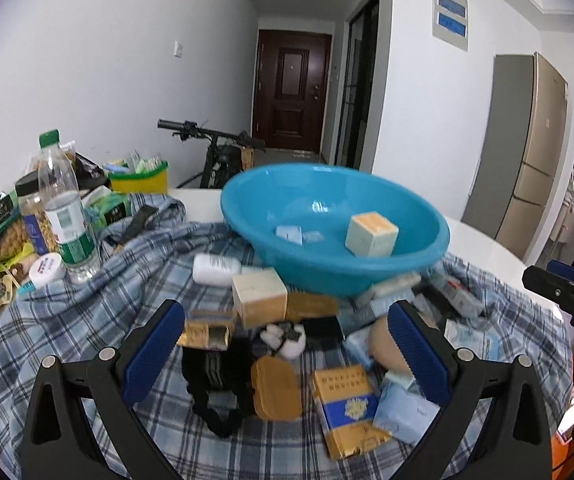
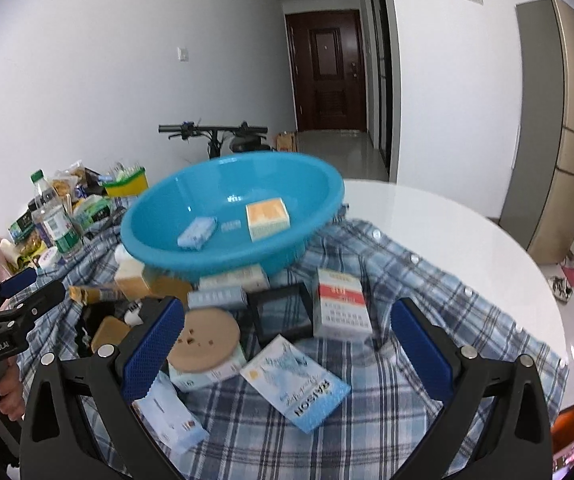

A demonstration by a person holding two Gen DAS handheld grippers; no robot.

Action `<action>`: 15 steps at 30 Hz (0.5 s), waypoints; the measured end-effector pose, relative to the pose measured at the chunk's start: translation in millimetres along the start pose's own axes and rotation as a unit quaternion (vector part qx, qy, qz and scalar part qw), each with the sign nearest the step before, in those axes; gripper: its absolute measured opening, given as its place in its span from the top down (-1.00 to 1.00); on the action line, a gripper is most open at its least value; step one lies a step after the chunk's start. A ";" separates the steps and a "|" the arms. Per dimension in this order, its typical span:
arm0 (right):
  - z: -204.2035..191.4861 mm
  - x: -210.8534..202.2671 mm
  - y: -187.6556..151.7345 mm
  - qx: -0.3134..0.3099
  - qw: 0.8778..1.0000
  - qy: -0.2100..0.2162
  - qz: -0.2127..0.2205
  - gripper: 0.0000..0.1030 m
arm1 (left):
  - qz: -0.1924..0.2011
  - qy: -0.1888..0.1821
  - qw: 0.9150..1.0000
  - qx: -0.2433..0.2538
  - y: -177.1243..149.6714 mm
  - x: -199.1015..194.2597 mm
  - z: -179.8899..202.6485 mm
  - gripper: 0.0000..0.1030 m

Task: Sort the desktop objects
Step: 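Withdraw both tools from the basin back toward the remaining items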

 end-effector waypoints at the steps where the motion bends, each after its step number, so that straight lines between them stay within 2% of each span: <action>1: 1.1 2.5 -3.0 0.001 1.000 -0.002 -0.004 -0.99 | -0.005 0.000 1.000 0.002 -3.0 2.0 0.7 -1.00; 15: -3.5 18.9 -28.0 -0.020 0.999 -0.004 -0.040 -0.99 | -0.057 -0.001 0.998 0.007 -32.6 22.0 3.4 -1.00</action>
Point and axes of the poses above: each gripper's, at about its wrist camera, not at the fingertips, and x roughly the way its jaws point, z to its right, y to its top, the point moved 2 cm from there along x, roughly the way its jaws point, and after that the axes turned 8 degrees about -z, right-handed, at the moved point
